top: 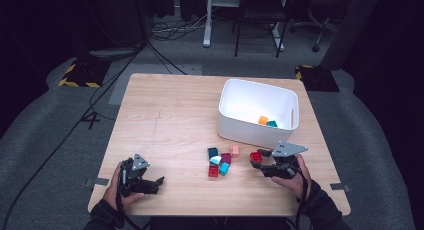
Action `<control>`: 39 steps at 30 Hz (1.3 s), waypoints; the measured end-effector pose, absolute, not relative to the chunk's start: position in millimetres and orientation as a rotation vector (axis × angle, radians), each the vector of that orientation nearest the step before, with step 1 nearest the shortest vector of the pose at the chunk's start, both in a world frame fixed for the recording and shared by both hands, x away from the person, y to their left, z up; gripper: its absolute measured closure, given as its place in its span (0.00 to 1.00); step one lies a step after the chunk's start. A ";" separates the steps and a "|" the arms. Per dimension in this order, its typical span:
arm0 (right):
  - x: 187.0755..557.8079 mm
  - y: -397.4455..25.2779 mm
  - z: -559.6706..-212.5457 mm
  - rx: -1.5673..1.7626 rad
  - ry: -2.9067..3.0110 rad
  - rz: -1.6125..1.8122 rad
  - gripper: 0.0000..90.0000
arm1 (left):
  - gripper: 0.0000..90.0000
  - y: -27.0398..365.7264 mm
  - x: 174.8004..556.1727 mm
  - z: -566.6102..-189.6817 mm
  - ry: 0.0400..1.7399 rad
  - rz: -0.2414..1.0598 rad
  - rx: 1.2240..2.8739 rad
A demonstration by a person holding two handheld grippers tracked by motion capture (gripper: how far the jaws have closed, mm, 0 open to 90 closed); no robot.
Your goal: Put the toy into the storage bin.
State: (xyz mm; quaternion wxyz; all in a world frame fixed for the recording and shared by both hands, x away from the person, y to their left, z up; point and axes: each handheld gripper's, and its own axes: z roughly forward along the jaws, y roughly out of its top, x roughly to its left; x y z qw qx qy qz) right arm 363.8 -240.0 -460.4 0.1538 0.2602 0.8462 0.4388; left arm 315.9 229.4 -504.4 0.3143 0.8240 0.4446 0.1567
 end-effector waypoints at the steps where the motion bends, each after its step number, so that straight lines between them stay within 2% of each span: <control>1: 362.5 -242.2 -458.6 0.750 2.419 1.259 0.53 | 0.01 229.3 315.8 -504.4 1.173 0.412 2.171; 22: 354.8 -261.0 -430.2 0.768 2.322 1.276 0.53 | 0.01 229.4 315.9 -504.4 1.172 0.412 2.171; 39: 352.9 -272.3 -378.2 0.753 2.254 1.279 0.53 | 0.01 229.5 315.9 -504.4 1.172 0.412 2.172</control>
